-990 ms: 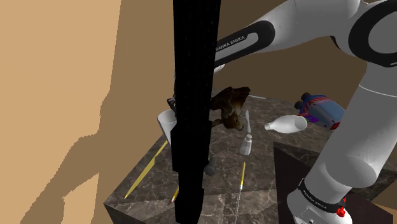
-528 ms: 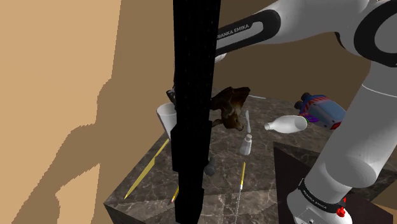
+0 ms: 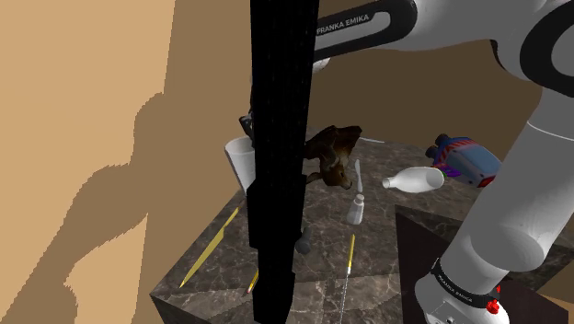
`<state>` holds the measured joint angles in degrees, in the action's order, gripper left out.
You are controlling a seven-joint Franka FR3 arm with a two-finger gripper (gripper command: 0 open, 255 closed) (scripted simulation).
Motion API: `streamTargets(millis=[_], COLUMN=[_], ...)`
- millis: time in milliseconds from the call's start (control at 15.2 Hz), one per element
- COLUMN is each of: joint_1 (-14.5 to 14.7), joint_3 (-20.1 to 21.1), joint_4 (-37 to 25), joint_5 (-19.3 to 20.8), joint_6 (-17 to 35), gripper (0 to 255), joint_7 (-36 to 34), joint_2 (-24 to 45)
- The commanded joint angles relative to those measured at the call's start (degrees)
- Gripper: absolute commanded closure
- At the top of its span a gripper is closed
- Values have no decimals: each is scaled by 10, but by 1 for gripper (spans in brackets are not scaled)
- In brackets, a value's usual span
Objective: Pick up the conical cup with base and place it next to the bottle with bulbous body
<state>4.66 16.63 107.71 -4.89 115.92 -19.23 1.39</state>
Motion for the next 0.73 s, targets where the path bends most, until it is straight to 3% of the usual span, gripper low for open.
streamTargets(millis=[0, 660], joint_1=[-1, -1], joint_3=[-1, -1], joint_4=[-15, -89], joint_5=[0, 1], joint_6=[-17, -93], gripper=[255, 255], joint_7=[0, -5], joint_2=[-2, -4])
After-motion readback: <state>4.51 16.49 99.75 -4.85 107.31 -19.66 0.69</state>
